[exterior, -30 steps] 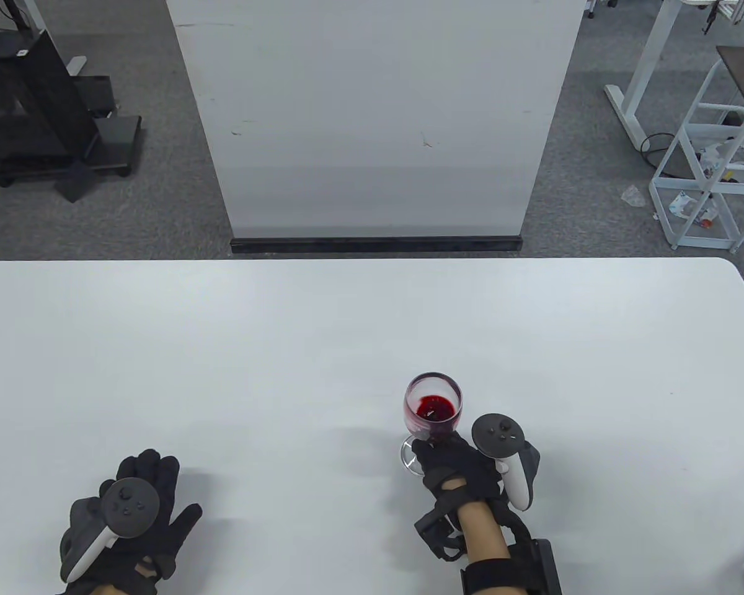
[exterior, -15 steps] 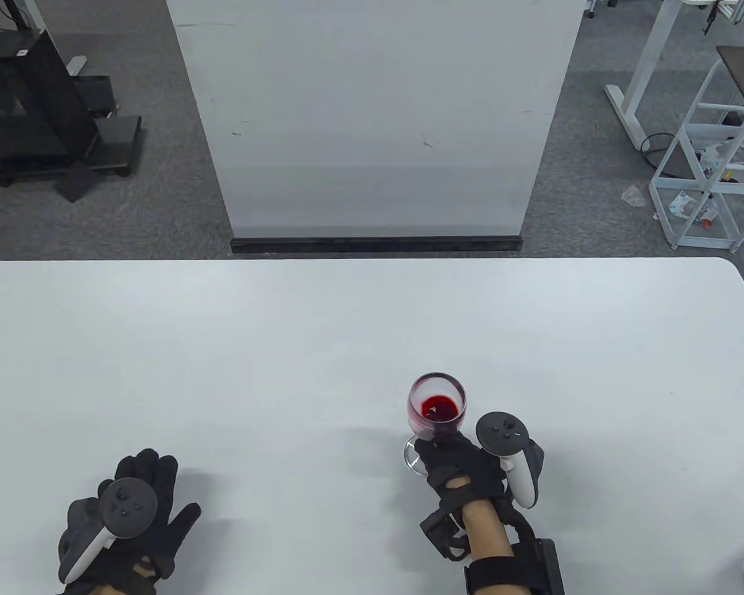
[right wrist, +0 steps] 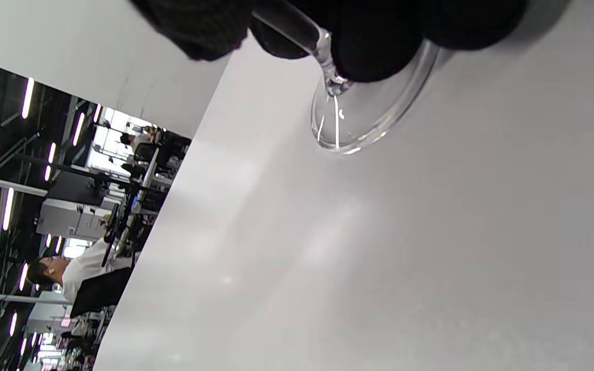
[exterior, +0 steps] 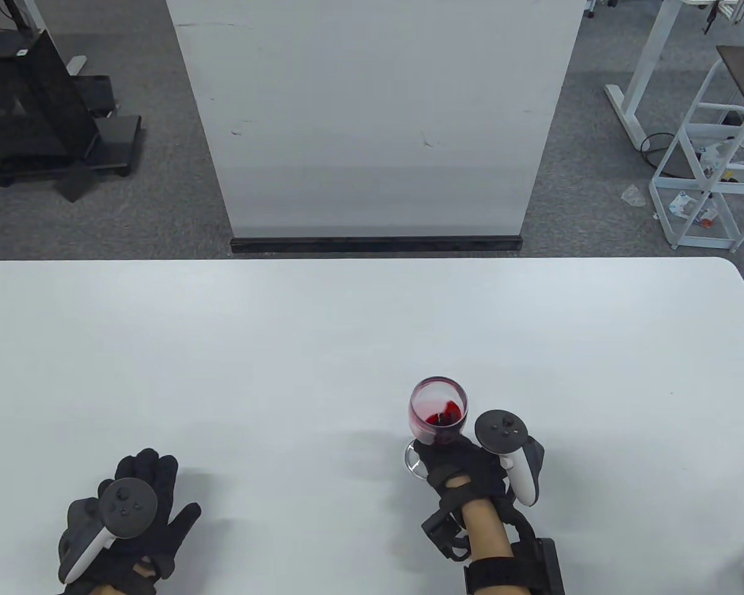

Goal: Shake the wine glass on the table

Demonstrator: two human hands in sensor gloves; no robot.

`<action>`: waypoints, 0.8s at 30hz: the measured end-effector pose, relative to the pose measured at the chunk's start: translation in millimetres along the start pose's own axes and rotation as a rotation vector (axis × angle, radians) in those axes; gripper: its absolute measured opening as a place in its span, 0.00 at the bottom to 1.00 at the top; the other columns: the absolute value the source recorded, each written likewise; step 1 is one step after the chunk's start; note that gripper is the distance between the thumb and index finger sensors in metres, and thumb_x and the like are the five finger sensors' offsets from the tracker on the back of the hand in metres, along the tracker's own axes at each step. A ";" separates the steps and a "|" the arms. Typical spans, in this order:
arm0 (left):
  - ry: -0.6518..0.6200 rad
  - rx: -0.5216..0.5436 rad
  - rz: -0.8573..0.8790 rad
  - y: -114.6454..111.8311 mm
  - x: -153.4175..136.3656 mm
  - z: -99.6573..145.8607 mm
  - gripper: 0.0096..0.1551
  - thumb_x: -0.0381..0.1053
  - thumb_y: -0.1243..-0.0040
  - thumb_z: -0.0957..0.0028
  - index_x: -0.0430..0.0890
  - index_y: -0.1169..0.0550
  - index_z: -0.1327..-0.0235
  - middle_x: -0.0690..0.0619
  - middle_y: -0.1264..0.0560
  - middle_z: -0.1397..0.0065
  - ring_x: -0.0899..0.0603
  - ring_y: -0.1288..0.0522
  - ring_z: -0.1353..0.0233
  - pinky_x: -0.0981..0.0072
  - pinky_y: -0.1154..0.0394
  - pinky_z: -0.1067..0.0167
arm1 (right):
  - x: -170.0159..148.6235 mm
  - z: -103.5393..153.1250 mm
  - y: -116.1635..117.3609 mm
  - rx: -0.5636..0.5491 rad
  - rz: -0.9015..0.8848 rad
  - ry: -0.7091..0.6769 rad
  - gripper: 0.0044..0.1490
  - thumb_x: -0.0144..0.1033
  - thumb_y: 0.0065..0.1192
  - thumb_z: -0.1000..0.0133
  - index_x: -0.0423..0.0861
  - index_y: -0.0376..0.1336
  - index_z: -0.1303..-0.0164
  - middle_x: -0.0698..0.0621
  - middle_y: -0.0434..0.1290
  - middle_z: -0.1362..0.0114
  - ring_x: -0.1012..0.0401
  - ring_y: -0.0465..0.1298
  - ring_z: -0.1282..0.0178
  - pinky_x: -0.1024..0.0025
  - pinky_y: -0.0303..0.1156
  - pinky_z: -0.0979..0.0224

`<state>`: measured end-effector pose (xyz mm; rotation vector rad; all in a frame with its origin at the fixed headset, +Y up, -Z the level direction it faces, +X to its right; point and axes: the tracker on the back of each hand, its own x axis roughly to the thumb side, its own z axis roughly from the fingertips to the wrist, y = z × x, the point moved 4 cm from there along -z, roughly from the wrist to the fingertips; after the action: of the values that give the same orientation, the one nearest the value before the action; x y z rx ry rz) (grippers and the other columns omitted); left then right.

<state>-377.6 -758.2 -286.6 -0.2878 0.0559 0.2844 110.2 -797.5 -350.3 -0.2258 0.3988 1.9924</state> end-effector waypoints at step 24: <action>0.004 0.002 -0.002 0.4 -0.1 0.1 0.48 0.73 0.60 0.54 0.61 0.62 0.27 0.58 0.73 0.19 0.45 0.77 0.20 0.50 0.78 0.27 | -0.3 1.9 0.5 -0.004 0.010 0.004 0.36 0.47 0.60 0.42 0.46 0.55 0.26 0.45 0.53 0.17 0.55 0.70 0.39 0.58 0.71 0.42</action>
<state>-377.9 -757.8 -286.7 -0.2862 0.0602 0.2819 109.9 -797.2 -348.4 -0.2303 0.3993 2.0034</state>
